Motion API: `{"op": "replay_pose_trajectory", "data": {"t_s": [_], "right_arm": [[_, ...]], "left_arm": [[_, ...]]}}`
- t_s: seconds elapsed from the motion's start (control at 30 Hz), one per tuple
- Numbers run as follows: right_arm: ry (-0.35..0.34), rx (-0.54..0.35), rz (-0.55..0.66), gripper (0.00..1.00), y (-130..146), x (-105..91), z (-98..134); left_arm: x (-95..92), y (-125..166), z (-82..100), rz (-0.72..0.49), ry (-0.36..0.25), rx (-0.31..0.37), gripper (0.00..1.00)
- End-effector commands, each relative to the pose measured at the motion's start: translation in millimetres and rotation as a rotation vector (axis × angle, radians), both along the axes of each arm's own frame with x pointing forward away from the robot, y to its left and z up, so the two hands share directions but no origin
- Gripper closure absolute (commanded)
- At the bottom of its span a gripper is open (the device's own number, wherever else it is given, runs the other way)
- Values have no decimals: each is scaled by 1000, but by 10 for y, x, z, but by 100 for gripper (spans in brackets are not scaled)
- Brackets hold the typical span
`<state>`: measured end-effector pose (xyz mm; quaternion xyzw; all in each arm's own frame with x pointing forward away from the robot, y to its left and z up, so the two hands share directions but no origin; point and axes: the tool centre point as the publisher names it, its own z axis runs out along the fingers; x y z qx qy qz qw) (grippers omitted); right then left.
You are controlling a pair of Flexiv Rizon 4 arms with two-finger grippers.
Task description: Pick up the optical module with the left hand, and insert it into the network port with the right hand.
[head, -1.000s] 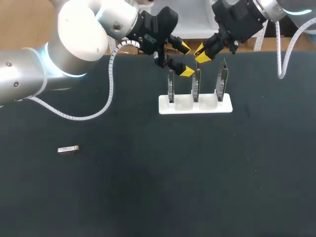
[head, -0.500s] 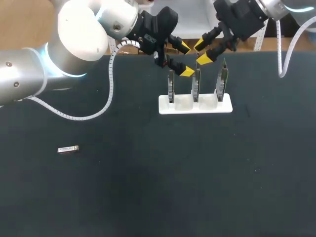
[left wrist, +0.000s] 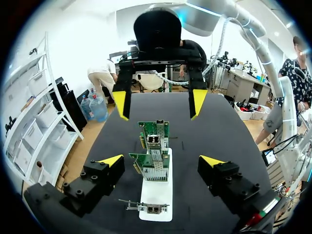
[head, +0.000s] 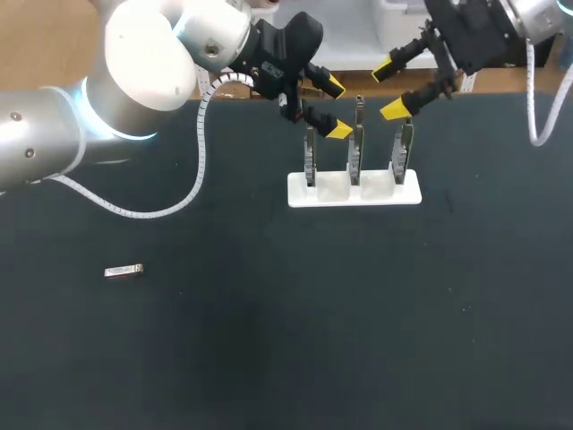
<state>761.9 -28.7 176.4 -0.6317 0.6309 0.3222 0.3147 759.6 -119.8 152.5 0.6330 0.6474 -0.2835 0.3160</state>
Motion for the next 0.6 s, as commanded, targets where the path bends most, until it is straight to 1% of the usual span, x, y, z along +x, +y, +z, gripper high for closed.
{"op": "replay_pose_trajectory", "data": {"t_s": [0.03,0.07,0.1,0.4,0.6], "right_arm": [[-6,10,-4,67,-46,-55,-11],[-9,9,-6,95,-50,-58,-12],[-11,9,-7,100,-52,-61,-12],[-31,8,-1,100,-39,-78,35],[-54,20,10,100,48,-70,108]], "left_arm": [[17,-12,5,-1,4,6,0],[17,-12,5,-1,4,6,0],[17,-12,5,-1,4,6,0],[17,-12,5,-1,4,6,0],[17,-12,5,-1,4,6,0]]}}
